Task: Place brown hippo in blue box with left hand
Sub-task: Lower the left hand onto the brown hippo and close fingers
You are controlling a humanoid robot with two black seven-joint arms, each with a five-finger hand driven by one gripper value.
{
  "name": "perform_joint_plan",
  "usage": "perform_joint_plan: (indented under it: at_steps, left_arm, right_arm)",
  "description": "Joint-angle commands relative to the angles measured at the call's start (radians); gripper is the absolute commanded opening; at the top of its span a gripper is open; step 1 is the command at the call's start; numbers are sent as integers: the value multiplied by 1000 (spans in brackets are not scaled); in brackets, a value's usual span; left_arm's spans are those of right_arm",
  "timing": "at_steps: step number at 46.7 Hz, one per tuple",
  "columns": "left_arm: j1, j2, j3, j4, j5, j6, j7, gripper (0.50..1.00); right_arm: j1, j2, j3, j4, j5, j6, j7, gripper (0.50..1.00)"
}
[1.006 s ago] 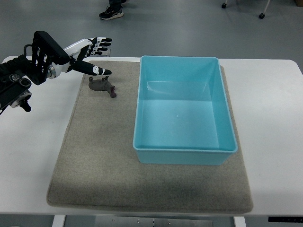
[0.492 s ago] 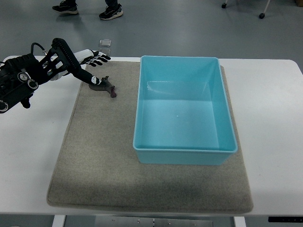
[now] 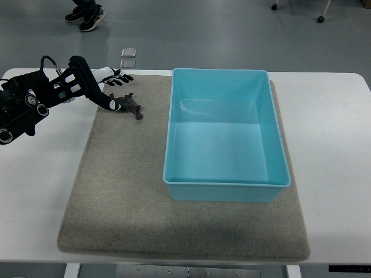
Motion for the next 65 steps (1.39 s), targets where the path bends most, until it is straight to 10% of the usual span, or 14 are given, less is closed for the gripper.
perform_joint_plan:
  at_steps: [1,38,65]
  left_arm:
    - [1,-1,11,0,0,0,0,906]
    - [1,-3,23,3,40,3,3,750]
    - [4,-8,36,6,41,11,4,726]
  right_arm:
    - [0,0,0,0,0,0,0,936]
    - [0,0,0,0,0,0,0,936]
    - [0,0,0,0,0,0,0,936]
